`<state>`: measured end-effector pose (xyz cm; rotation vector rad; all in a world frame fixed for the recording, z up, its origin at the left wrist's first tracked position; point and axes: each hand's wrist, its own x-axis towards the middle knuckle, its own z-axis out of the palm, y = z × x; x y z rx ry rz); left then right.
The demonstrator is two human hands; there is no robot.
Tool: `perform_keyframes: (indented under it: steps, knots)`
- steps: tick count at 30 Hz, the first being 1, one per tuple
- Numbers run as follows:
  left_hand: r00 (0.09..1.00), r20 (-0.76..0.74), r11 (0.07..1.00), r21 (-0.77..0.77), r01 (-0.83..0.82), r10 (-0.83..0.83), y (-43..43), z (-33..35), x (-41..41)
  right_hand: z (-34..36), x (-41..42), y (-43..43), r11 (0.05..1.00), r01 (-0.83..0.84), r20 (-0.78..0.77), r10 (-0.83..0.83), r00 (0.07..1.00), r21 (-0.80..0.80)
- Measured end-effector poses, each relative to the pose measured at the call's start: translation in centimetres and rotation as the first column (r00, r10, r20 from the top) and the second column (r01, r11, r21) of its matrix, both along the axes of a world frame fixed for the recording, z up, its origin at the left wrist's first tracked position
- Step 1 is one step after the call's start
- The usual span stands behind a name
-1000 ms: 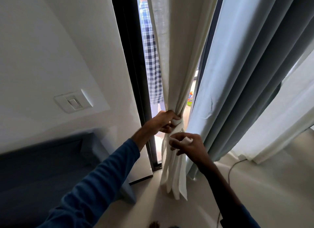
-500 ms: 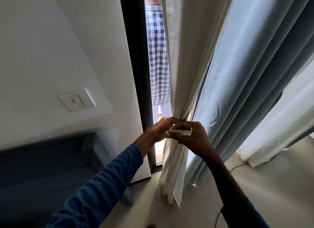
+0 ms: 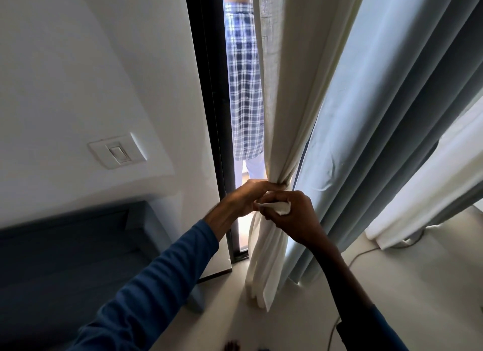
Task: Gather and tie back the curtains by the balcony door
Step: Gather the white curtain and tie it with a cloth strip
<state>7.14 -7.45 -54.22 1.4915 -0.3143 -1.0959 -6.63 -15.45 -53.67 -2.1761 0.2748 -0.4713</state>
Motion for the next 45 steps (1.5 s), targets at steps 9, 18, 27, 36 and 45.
perform_keyframes:
  steps: [9, 18, 27, 36, 45]
  knots:
    - [0.970, 0.241, 0.995, 0.097, 0.016, -0.039, -1.3, -0.1, -0.6, -0.6, -0.2, 0.2, 0.995, -0.073, -0.080, 0.067, 0.994, -0.071]
    - [0.993, 0.114, 0.995, 0.095, 0.000, -0.011, -0.7, 0.3, 0.1, 0.4, -0.4, -1.2, 0.973, -0.037, -0.020, 0.043, 0.999, 0.227]
    - [0.999, -0.041, 1.000, 0.020, -0.012, 0.012, 0.2, 0.9, -0.4, 1.2, 0.7, -2.5, 0.955, 0.150, 0.133, -0.188, 0.973, 0.257]
    - [0.932, 0.353, 0.977, 0.211, 0.011, -0.086, 0.0, 0.7, -1.2, 2.0, 1.5, -0.7, 0.886, 0.123, -0.094, -0.183, 0.979, -0.447]
    - [0.723, 0.660, 0.924, 0.374, -0.083, -0.202, -0.5, 0.7, -2.0, 2.8, 3.3, -1.4, 0.815, -0.141, -0.567, -0.256, 0.783, -0.561]
